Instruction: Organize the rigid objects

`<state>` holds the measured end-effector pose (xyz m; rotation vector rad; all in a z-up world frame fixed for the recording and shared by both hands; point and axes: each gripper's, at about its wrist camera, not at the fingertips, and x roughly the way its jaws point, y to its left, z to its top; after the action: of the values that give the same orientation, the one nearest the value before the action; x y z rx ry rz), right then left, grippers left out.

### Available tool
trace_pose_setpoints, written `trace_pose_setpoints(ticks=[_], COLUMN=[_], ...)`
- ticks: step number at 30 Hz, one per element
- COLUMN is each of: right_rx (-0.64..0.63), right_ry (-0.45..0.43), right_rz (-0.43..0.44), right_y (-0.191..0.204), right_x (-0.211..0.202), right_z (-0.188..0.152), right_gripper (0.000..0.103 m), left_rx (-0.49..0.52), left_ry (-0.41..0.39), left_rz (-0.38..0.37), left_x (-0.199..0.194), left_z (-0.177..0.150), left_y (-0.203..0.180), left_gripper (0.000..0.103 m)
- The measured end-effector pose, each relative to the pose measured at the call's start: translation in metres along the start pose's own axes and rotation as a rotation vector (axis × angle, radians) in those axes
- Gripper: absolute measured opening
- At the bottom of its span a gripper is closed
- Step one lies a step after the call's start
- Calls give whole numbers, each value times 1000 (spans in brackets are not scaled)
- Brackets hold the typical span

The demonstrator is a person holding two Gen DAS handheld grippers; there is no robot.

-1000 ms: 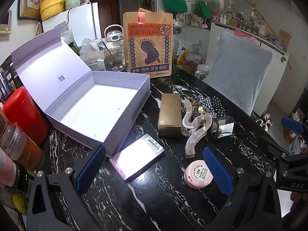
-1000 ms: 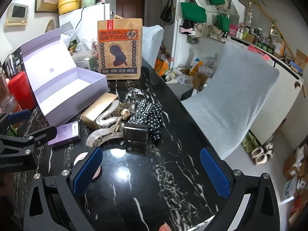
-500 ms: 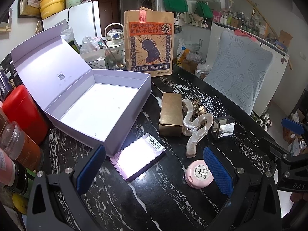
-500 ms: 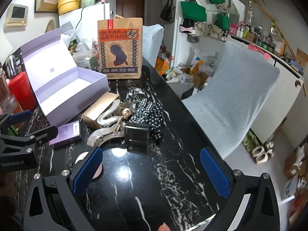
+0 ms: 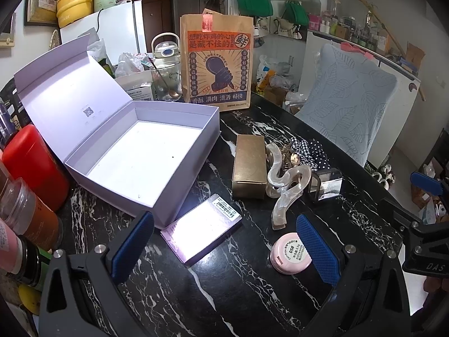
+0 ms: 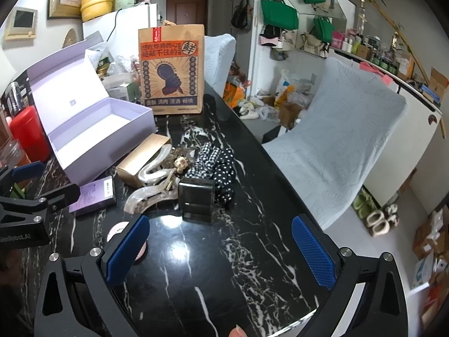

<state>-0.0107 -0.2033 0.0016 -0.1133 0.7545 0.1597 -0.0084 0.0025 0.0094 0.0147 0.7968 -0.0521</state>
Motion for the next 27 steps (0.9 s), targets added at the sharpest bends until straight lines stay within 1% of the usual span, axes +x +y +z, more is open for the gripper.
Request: trace_pose_setpoints(ticks=[10, 27], right_rx=[-9, -16], right_ry=[2, -1], right_rz=[5, 9], right_y=[0, 5], right_x=[1, 1], right_z=[-1, -1], right_gripper=[103, 103], left_rx=[7, 14], left_ry=[17, 17], left_rz=[-2, -14], left_x=[2, -1], left_z=[0, -3], left_y=[-1, -1], left_gripper=[103, 103])
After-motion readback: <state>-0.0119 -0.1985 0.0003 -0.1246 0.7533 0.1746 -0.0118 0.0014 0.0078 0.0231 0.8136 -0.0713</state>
